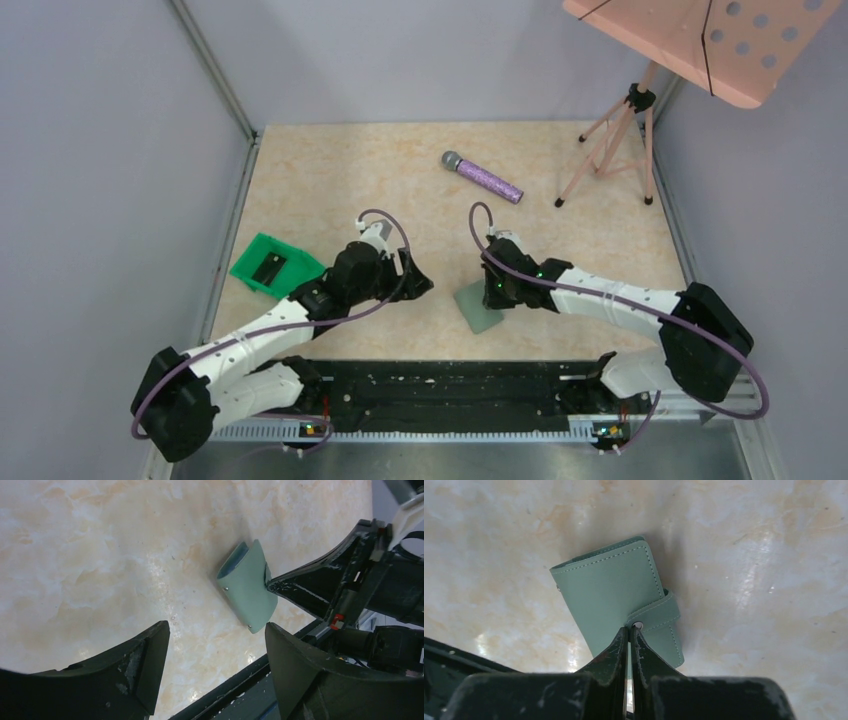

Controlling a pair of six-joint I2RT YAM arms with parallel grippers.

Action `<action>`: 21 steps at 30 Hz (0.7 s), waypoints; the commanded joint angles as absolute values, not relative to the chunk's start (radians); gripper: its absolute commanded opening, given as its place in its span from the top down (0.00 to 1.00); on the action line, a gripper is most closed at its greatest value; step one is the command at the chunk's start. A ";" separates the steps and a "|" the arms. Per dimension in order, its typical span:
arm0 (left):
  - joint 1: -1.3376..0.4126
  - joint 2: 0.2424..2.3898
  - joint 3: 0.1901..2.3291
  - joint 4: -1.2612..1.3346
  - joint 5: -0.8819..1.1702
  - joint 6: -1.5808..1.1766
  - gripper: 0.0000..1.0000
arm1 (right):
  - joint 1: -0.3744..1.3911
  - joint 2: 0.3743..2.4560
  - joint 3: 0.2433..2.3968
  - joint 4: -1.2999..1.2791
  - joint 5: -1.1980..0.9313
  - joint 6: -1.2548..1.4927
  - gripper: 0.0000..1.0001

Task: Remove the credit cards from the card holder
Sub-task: Open the card holder at the center of the board.

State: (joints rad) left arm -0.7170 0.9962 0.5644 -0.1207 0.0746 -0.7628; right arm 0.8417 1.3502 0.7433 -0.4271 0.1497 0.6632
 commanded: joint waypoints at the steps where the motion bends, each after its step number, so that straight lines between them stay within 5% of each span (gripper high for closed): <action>1: -0.721 1.038 0.521 -0.027 0.141 -0.801 0.25 | 0.854 1.282 0.709 -0.282 0.044 0.775 1.00; 21: -0.746 1.252 0.499 0.251 0.273 -0.852 0.23 | 0.855 1.143 0.633 -0.096 -0.101 0.932 1.00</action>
State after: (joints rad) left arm -0.7406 1.2236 0.4877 0.1341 0.2337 -0.8448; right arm 0.8425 1.1713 0.6292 -0.1772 -0.0586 0.8925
